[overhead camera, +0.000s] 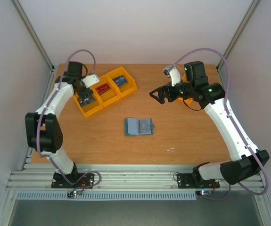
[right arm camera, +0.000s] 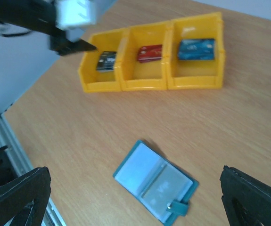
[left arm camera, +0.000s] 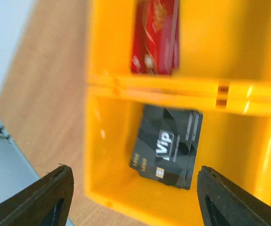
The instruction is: Take the credit cards out of the card holder
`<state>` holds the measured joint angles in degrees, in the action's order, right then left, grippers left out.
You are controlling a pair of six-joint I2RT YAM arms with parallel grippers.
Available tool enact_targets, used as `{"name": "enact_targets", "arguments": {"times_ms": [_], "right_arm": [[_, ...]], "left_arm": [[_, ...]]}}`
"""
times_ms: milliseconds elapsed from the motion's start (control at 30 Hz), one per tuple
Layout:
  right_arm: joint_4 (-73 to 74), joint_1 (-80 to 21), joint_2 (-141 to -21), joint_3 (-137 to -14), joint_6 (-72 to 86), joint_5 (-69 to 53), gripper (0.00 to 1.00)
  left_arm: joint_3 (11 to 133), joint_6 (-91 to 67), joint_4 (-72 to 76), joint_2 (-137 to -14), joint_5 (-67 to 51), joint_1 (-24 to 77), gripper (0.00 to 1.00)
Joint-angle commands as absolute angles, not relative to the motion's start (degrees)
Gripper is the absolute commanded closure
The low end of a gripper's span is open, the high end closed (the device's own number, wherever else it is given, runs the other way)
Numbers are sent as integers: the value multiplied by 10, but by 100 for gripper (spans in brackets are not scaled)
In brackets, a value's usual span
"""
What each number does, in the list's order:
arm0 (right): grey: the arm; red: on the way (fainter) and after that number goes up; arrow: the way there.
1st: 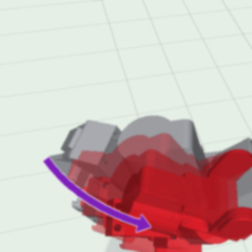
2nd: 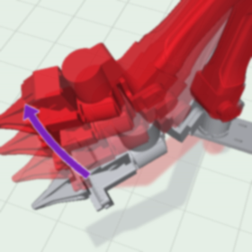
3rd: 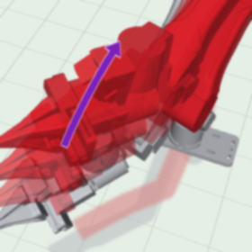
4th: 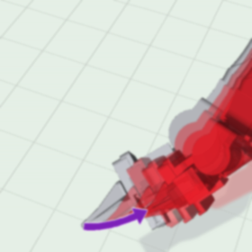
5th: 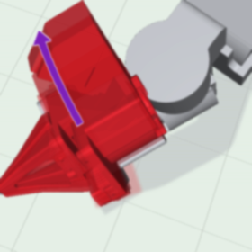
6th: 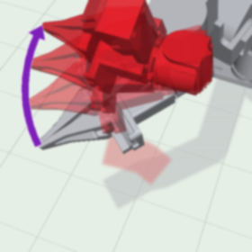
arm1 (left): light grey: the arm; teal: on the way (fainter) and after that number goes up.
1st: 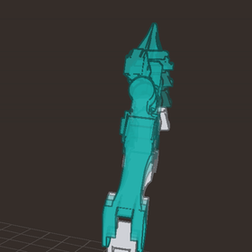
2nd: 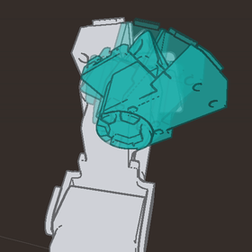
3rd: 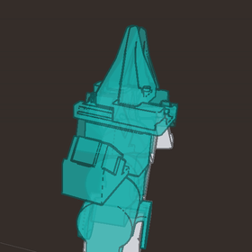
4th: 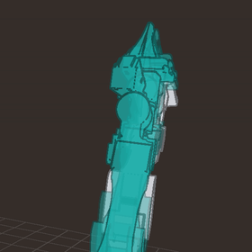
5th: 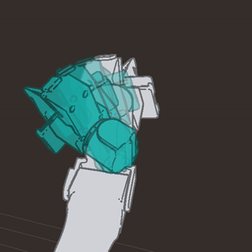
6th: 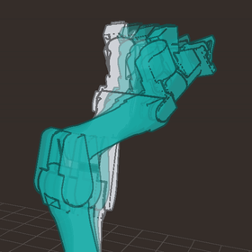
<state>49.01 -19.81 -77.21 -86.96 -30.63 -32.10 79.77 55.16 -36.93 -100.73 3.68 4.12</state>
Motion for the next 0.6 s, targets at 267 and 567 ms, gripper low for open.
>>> {"name": "enact_targets", "arguments": {"times_ms": [267,567], "right_arm": [[501,-198,-859,-824,-58,-250,12],[464,-227,-849,-733,-9,-188,13]], "left_arm": [[877,134,-559,-832,-215,115,23],[737,-94,-486,-803,-240,175,24]]}}
